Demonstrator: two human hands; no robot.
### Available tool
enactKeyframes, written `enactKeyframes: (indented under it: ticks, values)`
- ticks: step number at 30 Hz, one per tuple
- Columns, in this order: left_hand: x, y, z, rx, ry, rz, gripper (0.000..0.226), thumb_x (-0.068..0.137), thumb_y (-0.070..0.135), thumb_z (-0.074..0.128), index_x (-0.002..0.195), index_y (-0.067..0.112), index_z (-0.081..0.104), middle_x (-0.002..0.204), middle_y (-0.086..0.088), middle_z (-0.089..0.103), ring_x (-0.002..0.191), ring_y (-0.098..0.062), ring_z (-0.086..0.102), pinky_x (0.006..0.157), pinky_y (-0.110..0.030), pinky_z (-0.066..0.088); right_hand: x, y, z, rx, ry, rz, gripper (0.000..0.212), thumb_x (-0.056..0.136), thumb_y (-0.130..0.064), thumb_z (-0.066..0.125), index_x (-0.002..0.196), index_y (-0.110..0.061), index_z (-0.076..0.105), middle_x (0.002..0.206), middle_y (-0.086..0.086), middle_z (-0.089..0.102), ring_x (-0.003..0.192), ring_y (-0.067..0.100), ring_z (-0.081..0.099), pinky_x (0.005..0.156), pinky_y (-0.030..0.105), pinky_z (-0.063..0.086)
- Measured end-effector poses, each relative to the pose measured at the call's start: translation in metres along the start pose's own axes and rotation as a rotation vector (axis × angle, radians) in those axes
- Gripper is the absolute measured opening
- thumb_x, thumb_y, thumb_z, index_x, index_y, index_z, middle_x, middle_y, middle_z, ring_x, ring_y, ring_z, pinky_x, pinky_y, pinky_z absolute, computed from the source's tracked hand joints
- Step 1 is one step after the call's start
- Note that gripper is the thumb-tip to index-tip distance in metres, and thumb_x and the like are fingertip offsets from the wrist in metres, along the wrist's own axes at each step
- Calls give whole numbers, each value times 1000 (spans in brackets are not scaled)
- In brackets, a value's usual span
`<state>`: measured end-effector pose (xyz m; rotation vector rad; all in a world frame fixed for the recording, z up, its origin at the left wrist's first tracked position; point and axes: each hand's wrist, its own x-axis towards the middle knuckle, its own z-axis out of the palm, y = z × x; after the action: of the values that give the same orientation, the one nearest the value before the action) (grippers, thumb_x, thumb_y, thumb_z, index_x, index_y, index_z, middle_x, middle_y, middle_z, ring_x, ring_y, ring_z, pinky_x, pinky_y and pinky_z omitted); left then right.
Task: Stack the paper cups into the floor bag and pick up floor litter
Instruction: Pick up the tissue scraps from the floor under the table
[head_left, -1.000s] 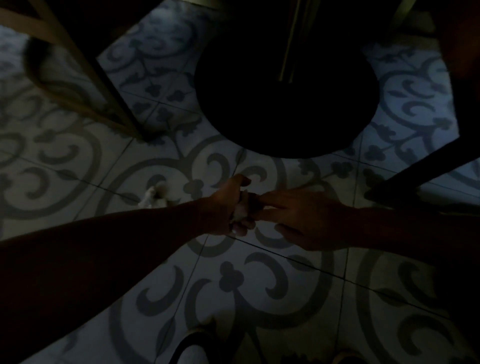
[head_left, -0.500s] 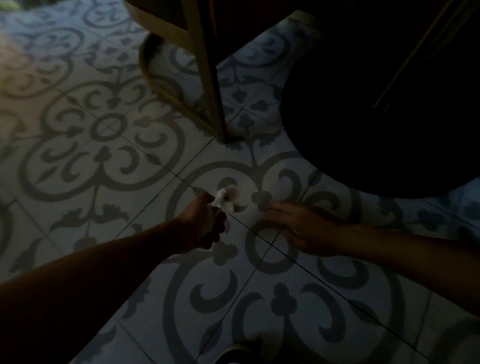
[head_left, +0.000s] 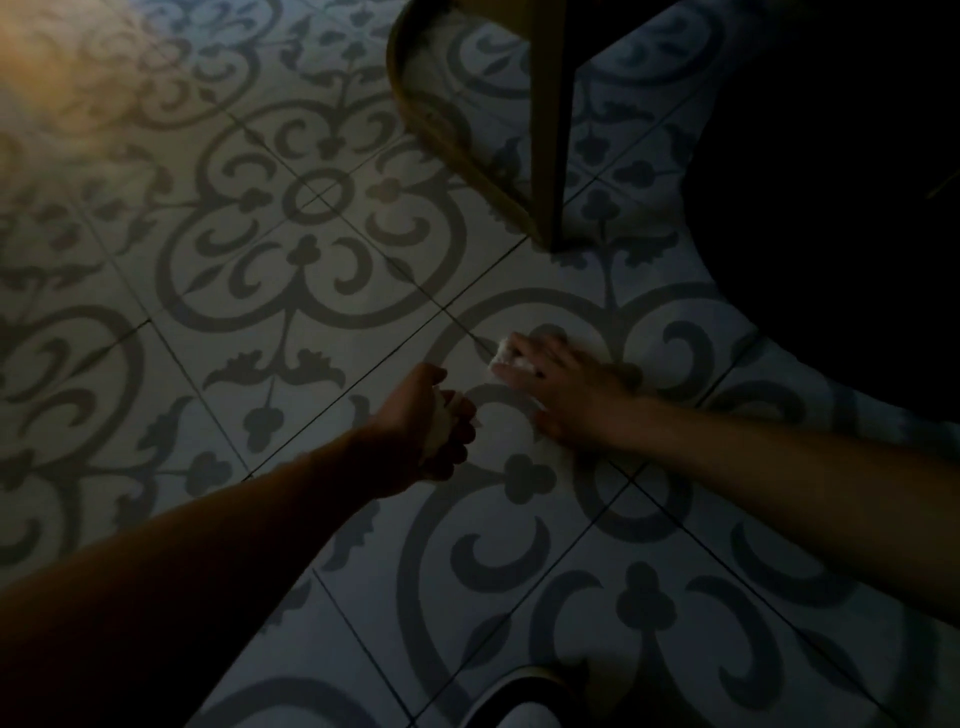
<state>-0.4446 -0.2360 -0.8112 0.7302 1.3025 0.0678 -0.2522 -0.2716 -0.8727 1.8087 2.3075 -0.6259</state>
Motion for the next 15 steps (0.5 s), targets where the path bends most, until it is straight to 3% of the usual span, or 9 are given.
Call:
enactKeyframes:
  ticks: [3,7,9,12,15]
  values:
    - [0,6,-4,8,-16,30,50,93,45,21,65,12,46,56,-4,41,44,-16,30,46,-22,18,4,5,3,-37,90,-34,58,90,-29,53,143,-27,29,154,6,20,137,30,24,106,46,31]
    - [4,10,2,42,-8,34,50,95,45,20,65,13,44,51,-2,40,42,-15,28,46,-22,17,-15,13,10,-37,228,-137,28,89,-17,59,115,-6,60,120,16,58,104,35,56,83,44,49]
    - [8,9,8,73,-28,26,51,95,45,20,64,12,43,53,-3,38,42,-15,27,48,-23,15,-32,21,17,-9,205,-178,27,87,-10,61,114,-5,63,116,18,63,98,37,61,79,44,54]
    - [16,12,24,146,-58,16,51,95,46,21,64,13,44,57,-4,37,45,-16,26,49,-24,14,-62,34,24,148,146,-170,33,88,-7,59,120,-11,62,131,15,58,118,34,56,94,48,51]
    - [20,22,56,204,-80,14,51,94,46,24,63,12,45,57,-6,39,45,-16,29,48,-23,16,-105,47,21,164,178,-56,30,88,-8,57,118,-10,61,120,15,62,111,34,58,93,48,50]
